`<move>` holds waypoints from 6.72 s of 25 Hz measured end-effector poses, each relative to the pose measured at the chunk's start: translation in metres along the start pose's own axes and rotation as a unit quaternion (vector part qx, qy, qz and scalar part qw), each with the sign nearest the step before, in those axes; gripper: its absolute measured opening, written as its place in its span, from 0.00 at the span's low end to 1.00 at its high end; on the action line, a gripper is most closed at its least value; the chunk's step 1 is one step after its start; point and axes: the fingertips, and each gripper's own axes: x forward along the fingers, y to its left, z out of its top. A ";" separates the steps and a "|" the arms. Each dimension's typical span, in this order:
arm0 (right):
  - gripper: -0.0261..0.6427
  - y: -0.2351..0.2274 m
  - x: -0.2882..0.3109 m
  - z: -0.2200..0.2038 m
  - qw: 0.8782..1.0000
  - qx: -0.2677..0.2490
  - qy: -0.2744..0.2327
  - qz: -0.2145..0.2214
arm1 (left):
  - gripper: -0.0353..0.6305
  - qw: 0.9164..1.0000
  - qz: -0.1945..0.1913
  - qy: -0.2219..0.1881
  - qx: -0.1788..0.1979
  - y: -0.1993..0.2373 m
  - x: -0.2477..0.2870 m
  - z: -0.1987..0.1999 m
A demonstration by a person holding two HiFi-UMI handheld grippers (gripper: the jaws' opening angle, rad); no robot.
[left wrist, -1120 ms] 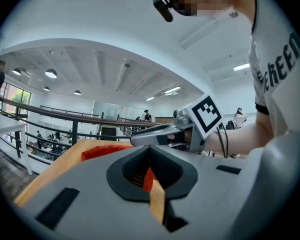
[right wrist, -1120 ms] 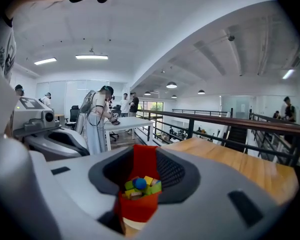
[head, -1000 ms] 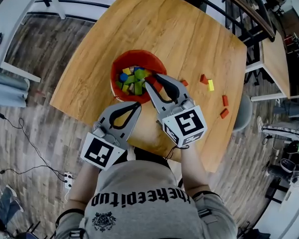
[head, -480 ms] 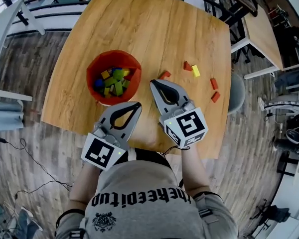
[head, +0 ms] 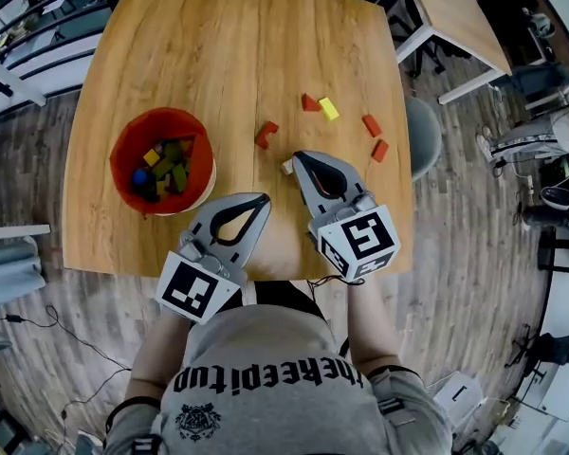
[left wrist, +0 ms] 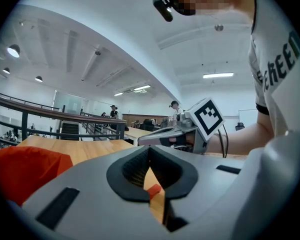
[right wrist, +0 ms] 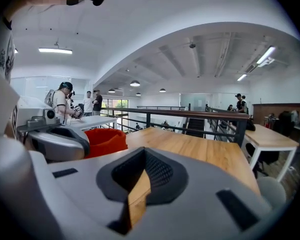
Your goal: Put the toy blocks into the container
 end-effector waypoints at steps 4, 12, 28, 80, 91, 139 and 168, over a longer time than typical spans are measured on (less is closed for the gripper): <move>0.06 -0.017 -0.016 -0.007 1.000 0.009 0.003 -0.026 | 0.07 1.000 -0.025 0.002 -0.001 -0.012 0.016 0.000; 0.06 -0.042 -0.043 -0.021 0.998 0.023 0.009 -0.062 | 0.07 0.998 -0.062 0.007 0.001 -0.032 0.040 -0.001; 0.06 -0.065 -0.039 -0.090 0.997 0.033 0.072 -0.020 | 0.07 0.999 -0.047 0.022 -0.010 -0.038 0.067 -0.012; 0.29 -0.048 0.014 -0.237 0.941 -0.068 0.285 0.168 | 0.07 0.995 0.051 0.056 -0.061 0.006 0.089 -0.049; 0.28 -0.037 0.011 -0.206 0.959 -0.034 0.243 0.143 | 0.07 0.997 0.044 0.047 -0.054 0.007 0.073 -0.040; 0.28 0.147 0.079 0.031 0.953 -0.133 -0.009 0.273 | 0.07 0.972 0.232 -0.025 -0.019 0.047 -0.118 0.001; 0.16 0.163 0.090 0.026 0.963 -0.117 -0.009 0.244 | 0.07 0.964 0.265 -0.032 -0.016 0.047 -0.151 0.002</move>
